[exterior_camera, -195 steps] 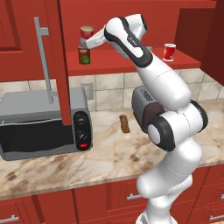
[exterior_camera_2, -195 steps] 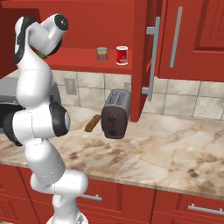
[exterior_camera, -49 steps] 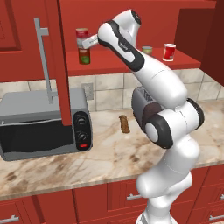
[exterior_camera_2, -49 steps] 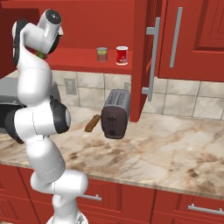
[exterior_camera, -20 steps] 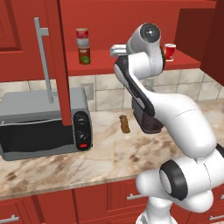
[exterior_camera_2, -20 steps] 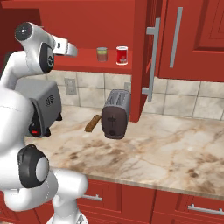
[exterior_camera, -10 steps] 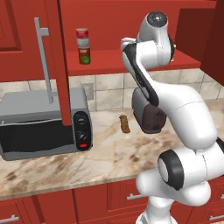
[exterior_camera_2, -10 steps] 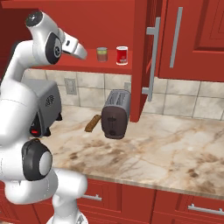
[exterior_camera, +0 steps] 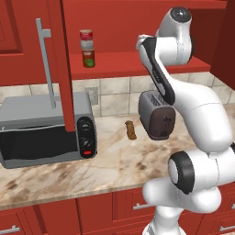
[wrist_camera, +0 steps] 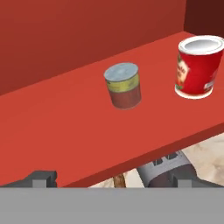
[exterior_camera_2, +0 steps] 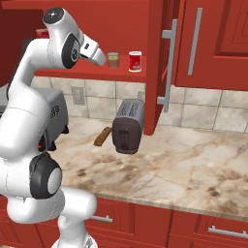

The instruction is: Stack two cans on top of the other two cans in the cabinet.

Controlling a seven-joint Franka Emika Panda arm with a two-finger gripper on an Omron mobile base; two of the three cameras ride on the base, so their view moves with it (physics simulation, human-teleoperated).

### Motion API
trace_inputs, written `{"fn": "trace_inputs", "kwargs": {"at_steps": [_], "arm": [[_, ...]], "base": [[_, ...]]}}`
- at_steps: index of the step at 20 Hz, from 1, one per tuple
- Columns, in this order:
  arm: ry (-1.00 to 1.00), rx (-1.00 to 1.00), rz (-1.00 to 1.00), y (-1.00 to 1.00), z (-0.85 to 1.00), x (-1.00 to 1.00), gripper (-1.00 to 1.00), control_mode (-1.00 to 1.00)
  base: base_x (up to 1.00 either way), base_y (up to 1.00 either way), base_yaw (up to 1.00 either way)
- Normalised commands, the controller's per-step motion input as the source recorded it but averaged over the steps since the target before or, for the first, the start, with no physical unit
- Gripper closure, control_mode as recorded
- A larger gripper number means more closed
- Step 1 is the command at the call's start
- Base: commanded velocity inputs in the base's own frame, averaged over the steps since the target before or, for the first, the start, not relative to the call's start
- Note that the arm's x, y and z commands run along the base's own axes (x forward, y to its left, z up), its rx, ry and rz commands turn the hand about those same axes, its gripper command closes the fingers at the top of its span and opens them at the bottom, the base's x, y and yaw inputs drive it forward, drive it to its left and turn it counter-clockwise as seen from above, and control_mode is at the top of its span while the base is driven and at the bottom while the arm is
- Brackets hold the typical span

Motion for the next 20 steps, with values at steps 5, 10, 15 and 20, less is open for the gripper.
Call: {"fn": "trace_inputs", "kwargs": {"at_steps": [5,10,15,20], "arm": [[-0.06,0.00,0.00,-0.13,-0.11,0.13,-1.00,-1.00],[0.00,0.00,0.00,-0.01,-0.05,0.23,-1.00,-1.00],[0.00,0.00,0.00,-0.07,-0.01,0.26,-1.00,-1.00],[0.00,-0.04,0.00,-0.23,-0.03,0.08,-1.00,-1.00]], "base": [[0.00,0.00,0.00],[0.00,0.00,0.00],[0.00,0.00,0.00],[0.00,0.00,0.00]]}}
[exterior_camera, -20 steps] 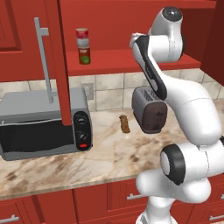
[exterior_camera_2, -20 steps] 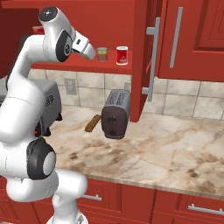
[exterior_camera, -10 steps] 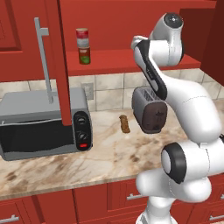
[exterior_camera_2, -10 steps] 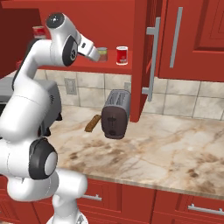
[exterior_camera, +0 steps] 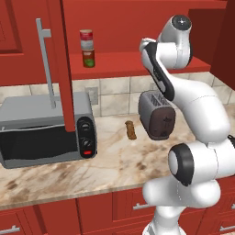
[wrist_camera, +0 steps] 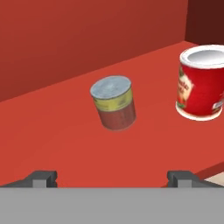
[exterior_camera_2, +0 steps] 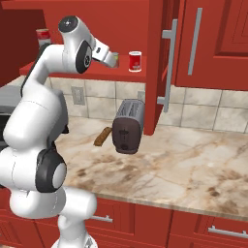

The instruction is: Stack two cans on top of the other two cans in the cabinet.

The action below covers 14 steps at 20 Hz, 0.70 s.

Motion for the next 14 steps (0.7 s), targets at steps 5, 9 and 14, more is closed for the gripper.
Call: {"fn": "trace_inputs", "kwargs": {"at_steps": [5,9,14], "arm": [[0.00,-0.08,0.00,-0.16,-0.09,0.09,-1.00,-1.00],[0.00,-0.07,0.00,-0.13,-0.13,0.19,-1.00,-1.00],[0.00,-0.02,0.00,-0.07,-0.11,0.19,-1.00,-1.00]], "base": [[0.00,0.00,0.00],[0.00,0.00,0.00],[0.00,0.00,0.00]]}}
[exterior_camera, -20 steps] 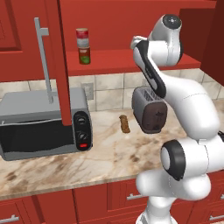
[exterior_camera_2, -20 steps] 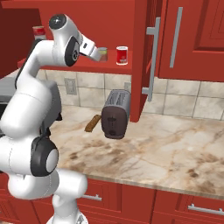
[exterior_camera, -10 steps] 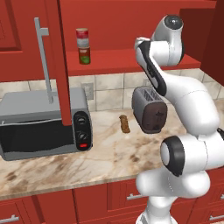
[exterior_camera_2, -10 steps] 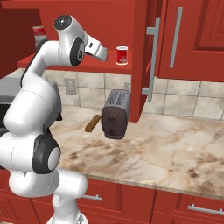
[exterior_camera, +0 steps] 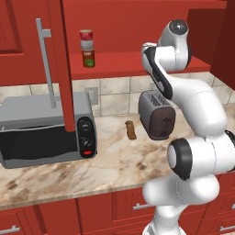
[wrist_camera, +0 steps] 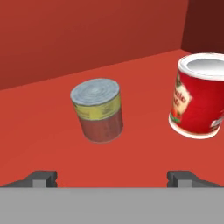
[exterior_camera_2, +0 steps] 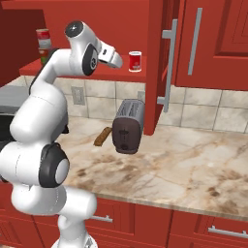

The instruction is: Stack two cans on top of the other two cans in the cabinet.

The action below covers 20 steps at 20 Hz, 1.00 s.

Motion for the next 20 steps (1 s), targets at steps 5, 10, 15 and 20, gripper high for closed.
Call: {"fn": "trace_inputs", "kwargs": {"at_steps": [5,10,15,20], "arm": [[0.00,0.00,0.00,-0.01,-0.01,0.14,-1.00,-1.00],[0.00,0.00,0.00,0.00,0.00,0.17,-1.00,-1.00],[0.00,-0.01,0.00,0.00,-0.03,0.20,-1.00,-1.00],[0.00,-0.01,0.00,0.00,-0.03,0.22,-1.00,-1.00]], "base": [[0.00,0.00,0.00],[0.00,0.00,0.00],[0.00,0.00,0.00],[0.00,0.00,0.00]]}}
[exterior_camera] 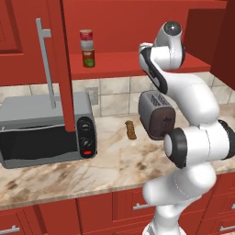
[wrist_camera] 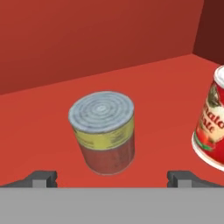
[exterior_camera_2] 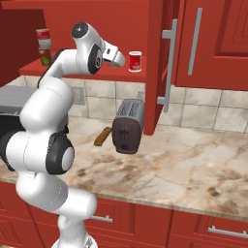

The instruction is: Stack two cans on top of the other two cans in the cabinet.

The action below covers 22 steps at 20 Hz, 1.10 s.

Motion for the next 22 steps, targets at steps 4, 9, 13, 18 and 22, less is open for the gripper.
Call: {"fn": "trace_inputs", "kwargs": {"at_steps": [4,9,13,18,22], "arm": [[0.00,-0.01,0.00,0.00,-0.02,0.19,-1.00,-1.00],[0.00,-0.01,0.00,0.00,-0.04,0.17,-1.00,-1.00],[0.00,-0.01,0.00,-0.02,-0.09,0.12,-1.00,-1.00],[0.00,0.00,0.00,0.00,-0.07,0.13,-1.00,-1.00],[0.00,-0.01,0.00,0.00,-0.09,0.16,-1.00,-1.00]], "base": [[0.00,0.00,0.00],[0.00,0.00,0.00],[0.00,0.00,0.00],[0.00,0.00,0.00],[0.00,0.00,0.00]]}}
